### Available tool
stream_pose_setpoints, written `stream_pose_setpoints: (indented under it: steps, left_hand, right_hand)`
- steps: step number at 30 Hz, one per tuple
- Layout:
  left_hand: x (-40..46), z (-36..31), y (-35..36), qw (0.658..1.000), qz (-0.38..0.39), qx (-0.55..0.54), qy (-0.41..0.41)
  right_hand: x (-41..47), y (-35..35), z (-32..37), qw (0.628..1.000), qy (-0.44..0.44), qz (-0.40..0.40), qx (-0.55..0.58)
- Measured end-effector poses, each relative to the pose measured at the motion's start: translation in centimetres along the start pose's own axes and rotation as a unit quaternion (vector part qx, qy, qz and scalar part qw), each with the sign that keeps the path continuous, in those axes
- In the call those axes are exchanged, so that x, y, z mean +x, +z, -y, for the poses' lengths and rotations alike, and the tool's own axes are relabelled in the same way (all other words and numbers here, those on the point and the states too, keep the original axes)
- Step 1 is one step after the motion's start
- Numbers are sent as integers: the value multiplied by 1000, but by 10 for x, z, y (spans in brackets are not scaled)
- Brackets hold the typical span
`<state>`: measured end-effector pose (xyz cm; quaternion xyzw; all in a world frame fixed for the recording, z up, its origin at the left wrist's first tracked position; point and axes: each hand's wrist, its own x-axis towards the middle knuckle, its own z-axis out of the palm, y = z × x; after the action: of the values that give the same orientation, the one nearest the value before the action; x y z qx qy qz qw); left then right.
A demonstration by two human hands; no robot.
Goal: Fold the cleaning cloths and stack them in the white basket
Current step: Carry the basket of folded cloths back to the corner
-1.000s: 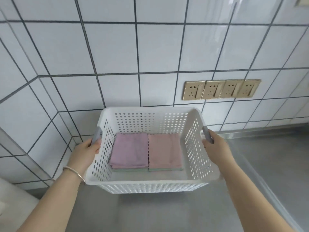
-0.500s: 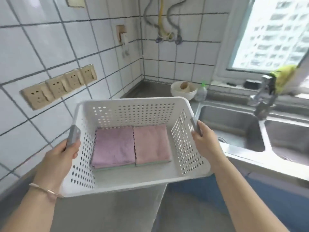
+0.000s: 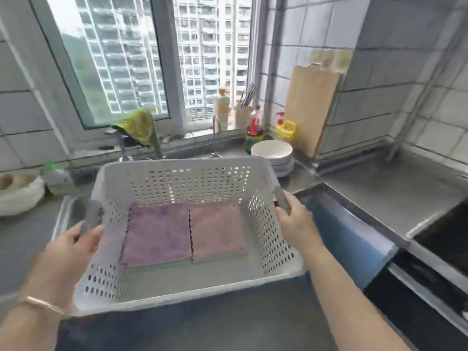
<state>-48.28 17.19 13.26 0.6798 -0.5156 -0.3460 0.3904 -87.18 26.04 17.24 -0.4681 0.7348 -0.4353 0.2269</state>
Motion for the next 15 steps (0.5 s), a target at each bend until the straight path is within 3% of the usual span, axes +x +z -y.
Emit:
stream_pose_setpoints:
  steps: [2, 7, 15]
  left_hand:
    - [-27, -69, 64, 998, 38, -41, 23]
    - [-40, -142, 201, 983, 119, -97, 106]
    - [-44, -225, 372, 954, 254, -110, 112]
  right_hand:
    - [18, -51, -29, 999, 27, -41, -17]
    - [50, -158, -88, 988, 82, -118, -63]
    - [92, -269, -165, 961, 166, -199, -100]
